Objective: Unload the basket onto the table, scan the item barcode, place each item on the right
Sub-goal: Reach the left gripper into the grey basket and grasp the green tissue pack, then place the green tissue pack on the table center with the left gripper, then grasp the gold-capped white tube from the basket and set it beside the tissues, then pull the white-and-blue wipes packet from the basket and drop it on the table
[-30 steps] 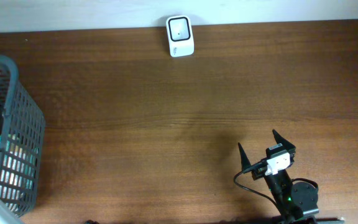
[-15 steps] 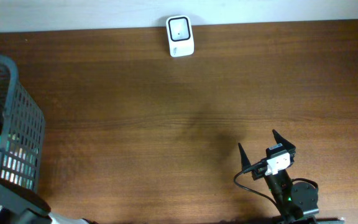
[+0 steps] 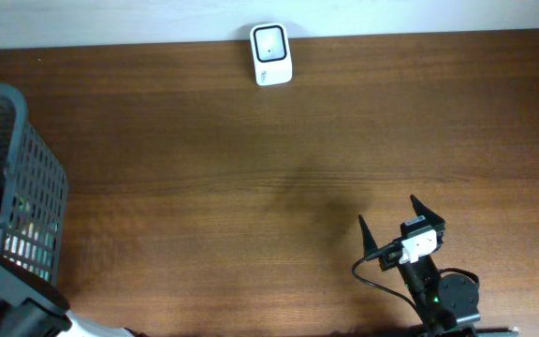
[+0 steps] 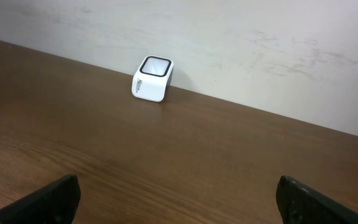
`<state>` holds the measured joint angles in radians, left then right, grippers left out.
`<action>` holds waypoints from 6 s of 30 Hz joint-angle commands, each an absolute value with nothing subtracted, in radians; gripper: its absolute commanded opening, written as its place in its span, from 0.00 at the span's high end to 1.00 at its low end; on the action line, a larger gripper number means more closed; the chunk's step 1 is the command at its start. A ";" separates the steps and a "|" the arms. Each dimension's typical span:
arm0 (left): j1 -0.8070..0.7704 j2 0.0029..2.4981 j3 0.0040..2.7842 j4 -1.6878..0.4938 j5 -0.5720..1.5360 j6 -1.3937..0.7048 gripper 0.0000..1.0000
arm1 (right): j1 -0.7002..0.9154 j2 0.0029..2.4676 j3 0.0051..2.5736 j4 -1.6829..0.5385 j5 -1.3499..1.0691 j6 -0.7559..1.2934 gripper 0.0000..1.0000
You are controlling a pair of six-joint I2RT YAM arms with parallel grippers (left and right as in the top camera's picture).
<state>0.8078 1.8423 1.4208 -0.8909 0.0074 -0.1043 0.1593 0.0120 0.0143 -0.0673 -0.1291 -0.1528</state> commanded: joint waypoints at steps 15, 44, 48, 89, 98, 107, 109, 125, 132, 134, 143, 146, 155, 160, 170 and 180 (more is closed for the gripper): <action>0.542 1.248 1.685 -1.083 0.447 -0.170 0.80 | 0.156 0.006 0.006 -0.068 -0.123 -0.138 0.01; -0.445 1.930 1.361 -0.659 0.273 -0.381 0.33 | 0.156 0.006 0.006 -0.068 -0.123 -0.138 0.01; -0.422 1.921 1.424 -0.719 0.224 -0.381 0.12 | 0.156 0.006 0.006 -0.068 -0.123 -0.138 0.01; 0.991 1.840 1.390 -1.093 0.123 0.292 0.00 | 0.157 0.006 0.006 -0.068 -0.123 -0.138 0.01; 0.991 1.840 1.327 -0.994 0.123 0.274 0.49 | 0.157 0.006 0.006 -0.068 -0.123 -0.138 0.01; 0.991 1.838 1.560 -1.153 0.127 0.169 1.00 | 0.157 0.006 0.006 -0.068 -0.123 -0.138 0.01; 0.983 1.838 1.776 -1.275 0.142 0.129 1.00 | 0.157 0.006 0.006 -0.068 -0.123 -0.138 0.01; 0.144 1.693 2.638 -1.557 0.360 -0.012 1.00 | 0.157 0.006 0.006 -0.068 -0.123 -0.138 0.01; -0.115 1.700 2.170 -1.520 0.201 -0.172 1.00 | 0.157 0.006 0.006 -0.068 -0.123 -0.138 0.01; -0.144 1.700 1.932 -1.418 0.189 -0.247 1.00 | 0.157 0.006 0.006 -0.068 -0.123 -0.138 0.01; -0.281 1.701 1.198 -0.840 0.183 -0.539 1.00 | 0.157 0.006 0.006 -0.068 -0.123 -0.138 0.01; -0.339 1.702 1.103 -0.719 0.183 -0.603 1.00 | 0.157 0.006 0.006 -0.068 -0.123 -0.138 0.01; -0.311 1.639 1.300 -0.774 0.002 -0.493 0.01 | 0.157 0.006 0.006 -0.068 -0.123 -0.138 0.01; -0.277 1.512 1.673 -0.961 -0.118 -0.162 0.01 | 0.157 0.006 0.006 -0.068 -0.123 -0.138 0.01; 0.505 1.319 1.825 -1.198 -0.487 -0.303 0.01 | 0.157 0.006 0.006 -0.068 -0.123 -0.138 0.01; 0.778 1.706 1.596 -1.138 -0.265 -0.134 0.00 | 0.157 0.006 0.006 -0.068 -0.123 -0.138 0.01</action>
